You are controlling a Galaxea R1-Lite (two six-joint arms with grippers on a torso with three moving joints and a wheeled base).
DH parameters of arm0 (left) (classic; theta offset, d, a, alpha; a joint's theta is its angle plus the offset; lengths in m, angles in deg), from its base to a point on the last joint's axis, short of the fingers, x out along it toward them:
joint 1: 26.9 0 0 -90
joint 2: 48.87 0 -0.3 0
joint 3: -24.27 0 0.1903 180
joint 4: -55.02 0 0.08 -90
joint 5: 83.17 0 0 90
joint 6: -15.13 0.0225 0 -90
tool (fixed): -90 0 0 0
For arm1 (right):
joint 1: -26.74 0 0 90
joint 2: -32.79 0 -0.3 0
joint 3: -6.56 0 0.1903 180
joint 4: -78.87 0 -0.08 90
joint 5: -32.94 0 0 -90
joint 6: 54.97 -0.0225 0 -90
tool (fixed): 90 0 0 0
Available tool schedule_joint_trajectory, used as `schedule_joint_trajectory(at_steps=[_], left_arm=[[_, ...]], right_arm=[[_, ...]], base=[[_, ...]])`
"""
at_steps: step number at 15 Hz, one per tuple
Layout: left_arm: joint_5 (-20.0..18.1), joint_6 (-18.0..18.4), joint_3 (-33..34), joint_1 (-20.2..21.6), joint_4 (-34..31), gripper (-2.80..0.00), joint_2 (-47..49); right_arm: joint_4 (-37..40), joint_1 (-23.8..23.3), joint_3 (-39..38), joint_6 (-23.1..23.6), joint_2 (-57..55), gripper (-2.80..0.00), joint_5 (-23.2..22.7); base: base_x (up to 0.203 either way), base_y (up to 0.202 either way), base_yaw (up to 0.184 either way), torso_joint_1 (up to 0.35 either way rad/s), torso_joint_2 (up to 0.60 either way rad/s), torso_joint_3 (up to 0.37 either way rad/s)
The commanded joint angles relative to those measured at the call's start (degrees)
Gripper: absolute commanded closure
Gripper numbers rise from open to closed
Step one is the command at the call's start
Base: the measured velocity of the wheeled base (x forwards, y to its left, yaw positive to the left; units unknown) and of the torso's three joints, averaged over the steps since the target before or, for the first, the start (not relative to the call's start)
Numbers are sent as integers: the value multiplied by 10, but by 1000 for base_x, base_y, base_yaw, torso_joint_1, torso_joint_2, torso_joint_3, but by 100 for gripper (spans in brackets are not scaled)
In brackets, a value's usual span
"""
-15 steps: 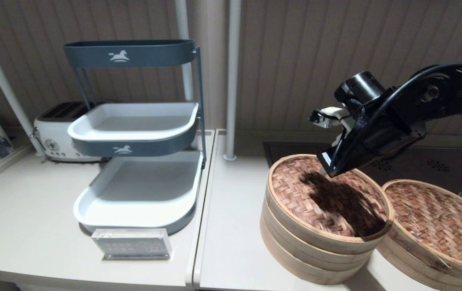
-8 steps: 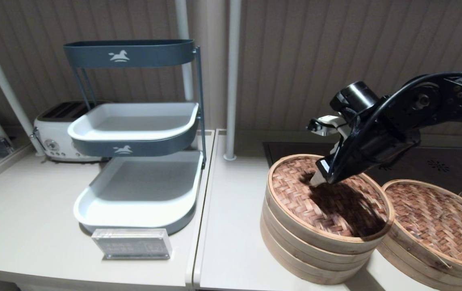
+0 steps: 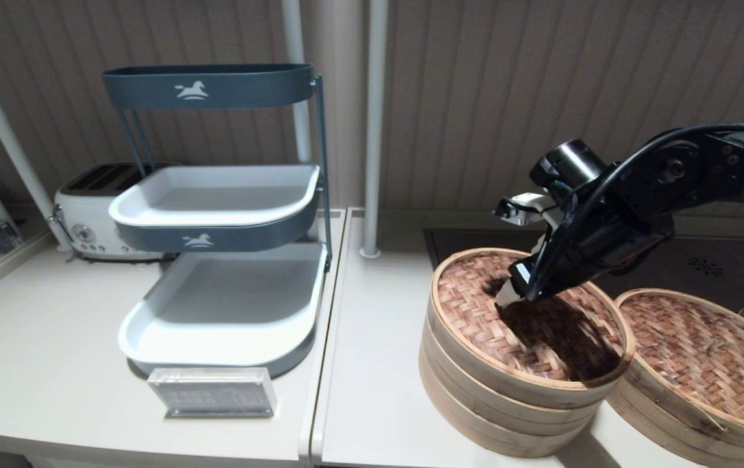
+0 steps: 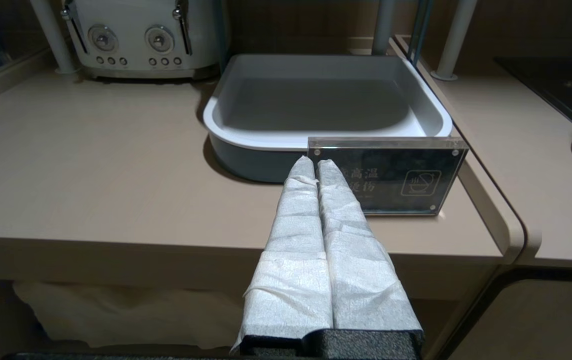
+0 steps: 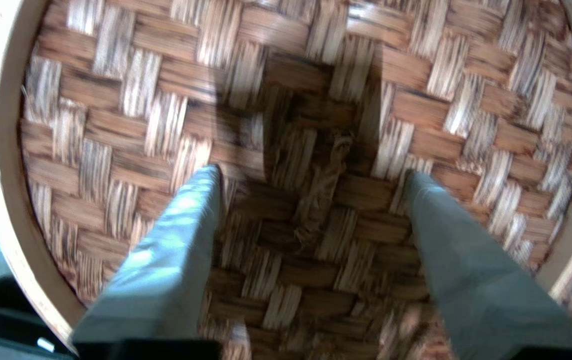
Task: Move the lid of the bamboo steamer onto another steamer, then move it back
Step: Pick up the steamer
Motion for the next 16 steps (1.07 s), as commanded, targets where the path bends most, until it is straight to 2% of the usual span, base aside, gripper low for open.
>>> schedule_joint_trajectory(at_steps=[1,10,16], left_arm=[[0,0,16,0,0,0,-1],[1,0,16,0,0,0,-2],[0,0,16,0,0,0,-1]], right_arm=[[3,-1,0,0,-2,0,0],[-15,-1,-21,0,0,0,-2],[-28,-1,-2,1,12,0,2]], base=[[0,0,0,0,0,0],[0,0,0,0,0,0],[0,0,0,0,0,0]])
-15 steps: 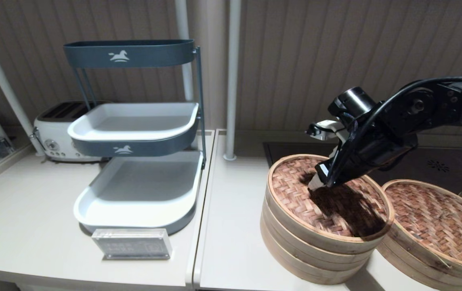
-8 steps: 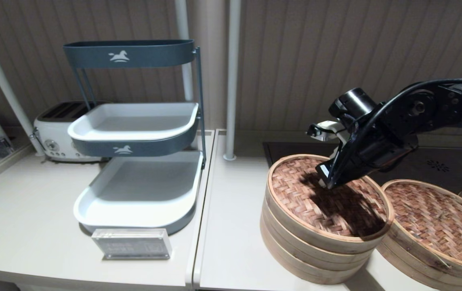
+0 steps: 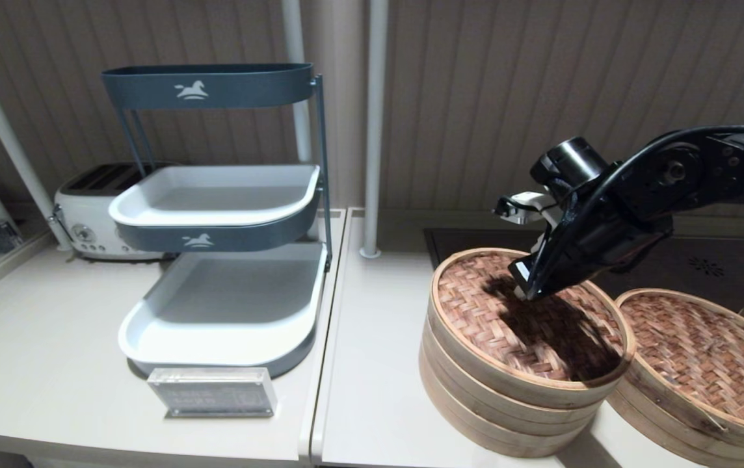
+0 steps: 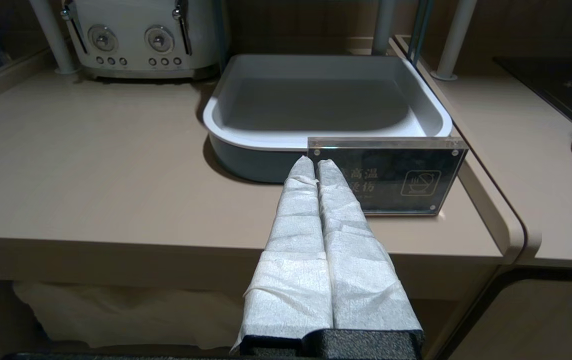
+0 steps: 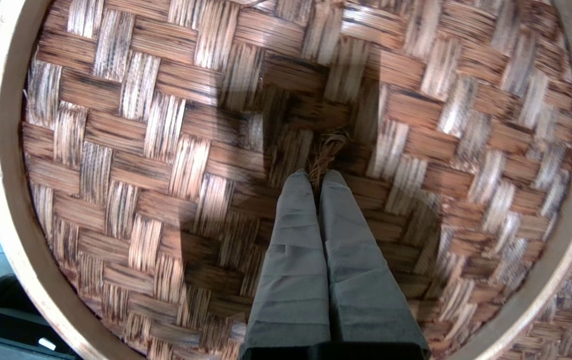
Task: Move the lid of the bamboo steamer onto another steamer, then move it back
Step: Pick up the steamer
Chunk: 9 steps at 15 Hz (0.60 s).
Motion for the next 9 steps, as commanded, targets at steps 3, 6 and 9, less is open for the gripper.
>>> schedule_joint_trajectory(at_steps=[3,6,9], left_arm=[[0,0,16,0,0,0,-1],[0,0,16,0,0,0,-1],[1,0,16,0,1,0,-1]], right_arm=[[-2,0,6,2,16,0,2],[-1,-1,12,3,20,0,3],[0,0,19,4,26,0,3]], base=[[0,0,0,0,0,0],[0,0,0,0,0,0],[0,0,0,0,0,0]])
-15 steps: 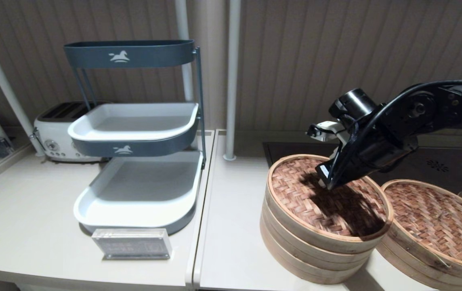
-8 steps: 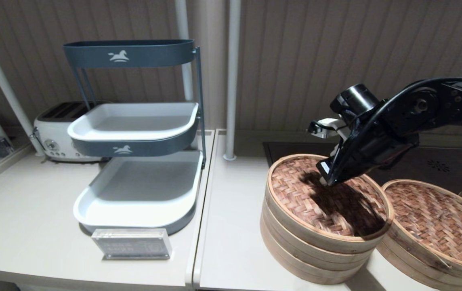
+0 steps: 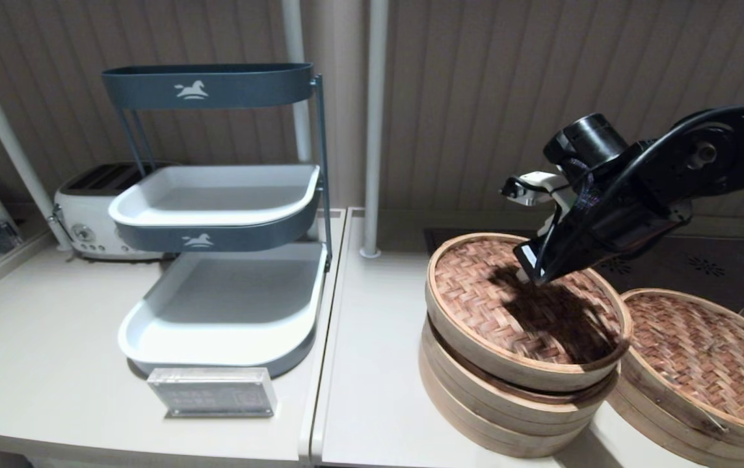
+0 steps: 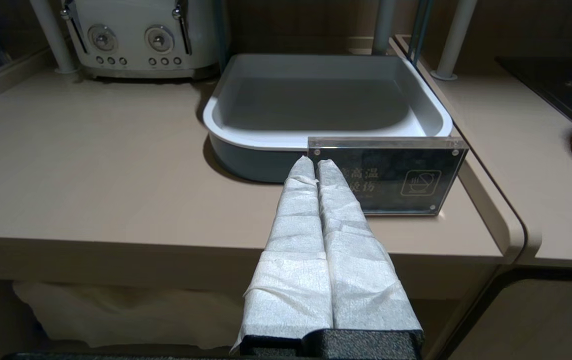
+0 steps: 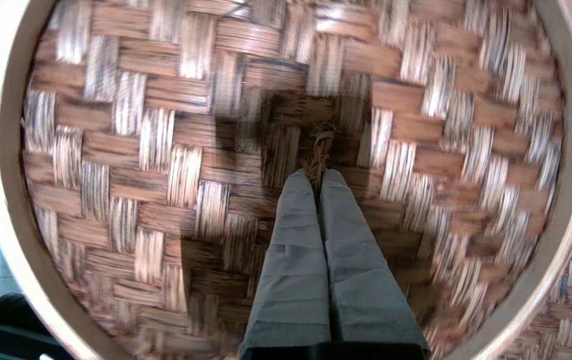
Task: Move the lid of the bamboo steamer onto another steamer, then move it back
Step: Pick up the steamer, then put the steamer
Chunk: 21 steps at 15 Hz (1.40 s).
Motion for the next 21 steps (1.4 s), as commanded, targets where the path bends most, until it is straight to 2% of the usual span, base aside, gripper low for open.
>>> schedule_joint_trajectory(at_steps=[1,5,11,16,21], left_arm=[[0,0,16,0,0,0,-1],[0,1,16,0,0,0,-2],[0,0,16,0,0,0,-1],[0,0,16,0,0,0,-2],[1,0,16,0,1,0,-1]], right_arm=[[3,0,4,0,7,0,1],[5,-3,5,0,17,0,2],[7,-36,12,4,37,0,3],[10,-81,8,13,53,0,3],[16,-145,-16,26,81,0,1]], base=[[0,0,0,0,0,0],[0,0,0,0,0,0],[0,0,0,0,0,0],[0,0,0,0,0,0],[0,0,0,0,0,0]])
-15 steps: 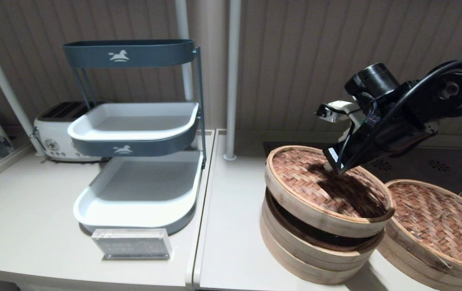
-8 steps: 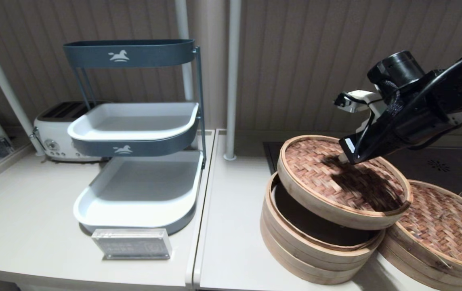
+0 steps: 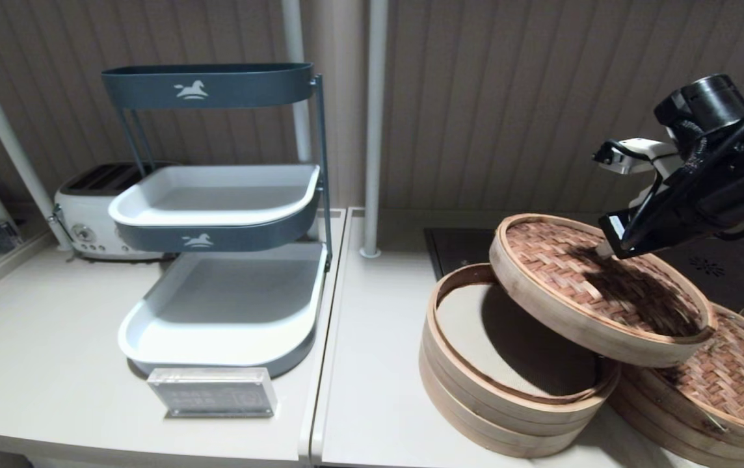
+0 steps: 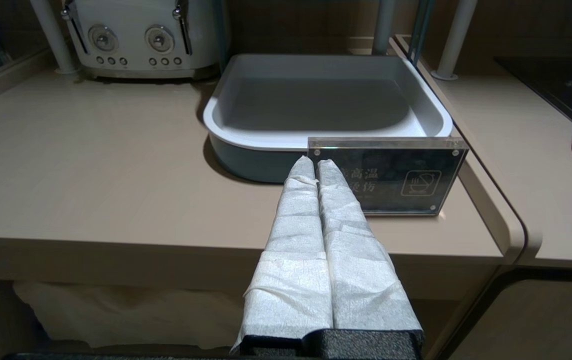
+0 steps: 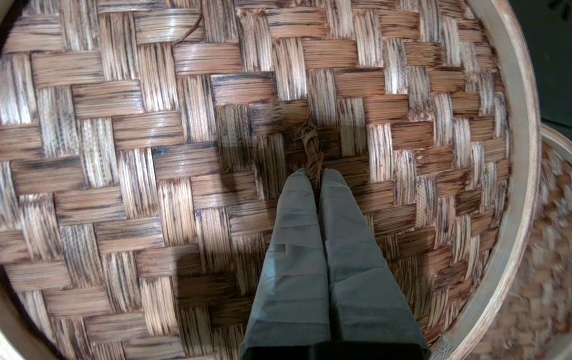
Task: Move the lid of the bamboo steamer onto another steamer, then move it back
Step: Put the steamer
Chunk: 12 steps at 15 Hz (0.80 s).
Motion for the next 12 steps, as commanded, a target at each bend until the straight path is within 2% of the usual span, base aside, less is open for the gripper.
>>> schedule_joint_trajectory(at_steps=[1,7,12], left_arm=[[0,0,16,0,0,0,-1],[0,0,16,0,0,0,-2],[0,0,16,0,0,0,-1]], right_arm=[[2,-22,-13,6,15,0,-1],[0,-104,-46,26,24,0,-8],[-3,-177,-71,38,29,0,-38]], base=[[0,0,0,0,0,0],[0,0,0,0,0,0],[0,0,0,0,0,0]])
